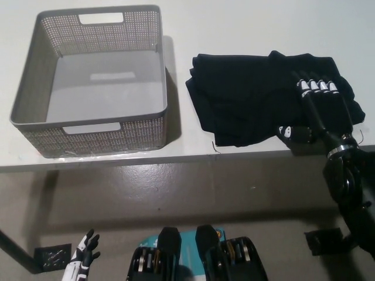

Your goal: Use the right hand to pick up a t shirt on the right hand side and place it into a contianer on the left side

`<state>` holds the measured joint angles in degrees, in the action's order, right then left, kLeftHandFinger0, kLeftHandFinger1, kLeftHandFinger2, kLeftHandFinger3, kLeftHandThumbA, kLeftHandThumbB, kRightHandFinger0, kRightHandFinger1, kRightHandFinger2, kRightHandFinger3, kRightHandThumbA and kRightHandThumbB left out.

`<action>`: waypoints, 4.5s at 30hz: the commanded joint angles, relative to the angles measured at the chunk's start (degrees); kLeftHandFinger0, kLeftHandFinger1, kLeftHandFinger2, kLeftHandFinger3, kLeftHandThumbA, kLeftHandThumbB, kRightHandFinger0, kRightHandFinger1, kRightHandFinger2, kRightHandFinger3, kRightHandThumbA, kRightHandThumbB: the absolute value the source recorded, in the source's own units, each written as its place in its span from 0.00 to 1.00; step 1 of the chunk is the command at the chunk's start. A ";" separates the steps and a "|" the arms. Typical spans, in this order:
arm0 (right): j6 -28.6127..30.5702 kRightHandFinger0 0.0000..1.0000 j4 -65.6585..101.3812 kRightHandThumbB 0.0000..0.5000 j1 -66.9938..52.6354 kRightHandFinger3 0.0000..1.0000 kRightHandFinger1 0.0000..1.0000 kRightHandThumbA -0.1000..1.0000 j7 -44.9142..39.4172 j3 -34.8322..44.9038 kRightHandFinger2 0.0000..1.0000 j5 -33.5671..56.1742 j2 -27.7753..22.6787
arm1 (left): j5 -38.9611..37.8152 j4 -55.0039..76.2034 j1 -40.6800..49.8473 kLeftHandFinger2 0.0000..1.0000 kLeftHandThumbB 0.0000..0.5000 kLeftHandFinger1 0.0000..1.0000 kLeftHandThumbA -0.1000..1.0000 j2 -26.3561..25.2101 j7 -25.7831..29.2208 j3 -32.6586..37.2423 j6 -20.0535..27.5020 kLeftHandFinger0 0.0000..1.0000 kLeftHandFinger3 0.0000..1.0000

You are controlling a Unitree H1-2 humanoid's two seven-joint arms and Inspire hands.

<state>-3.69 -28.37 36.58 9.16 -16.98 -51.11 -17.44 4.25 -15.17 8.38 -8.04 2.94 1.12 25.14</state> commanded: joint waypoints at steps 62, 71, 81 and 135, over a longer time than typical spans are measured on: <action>9.42 0.59 -26.92 0.63 12.63 0.82 0.75 0.36 12.61 2.39 0.76 12.05 7.49 | -0.13 2.72 -5.05 1.00 0.46 1.00 1.00 0.92 -1.34 0.28 1.79 0.97 1.00; 22.26 0.00 -33.84 0.21 12.62 0.71 0.26 0.00 17.42 8.70 0.61 19.21 8.78 | -0.91 2.56 -5.53 1.00 0.57 1.00 1.00 1.11 -1.44 -0.45 1.78 0.96 1.00; 26.32 0.00 -37.27 0.21 12.02 0.73 0.38 0.00 19.82 8.81 0.69 21.09 8.61 | -0.06 2.40 -4.16 1.00 0.53 1.00 1.00 1.25 -0.80 -0.14 1.79 0.93 1.00; -4.66 0.00 -11.16 0.30 36.82 0.51 0.03 0.00 13.93 24.34 0.51 47.97 28.59 | 2.67 1.26 0.71 1.00 0.56 1.00 1.00 2.75 -2.86 5.23 1.78 0.95 1.00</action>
<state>-10.16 -36.44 63.93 24.16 10.76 -2.55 8.02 5.60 -14.10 9.13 -5.93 0.20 5.51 25.15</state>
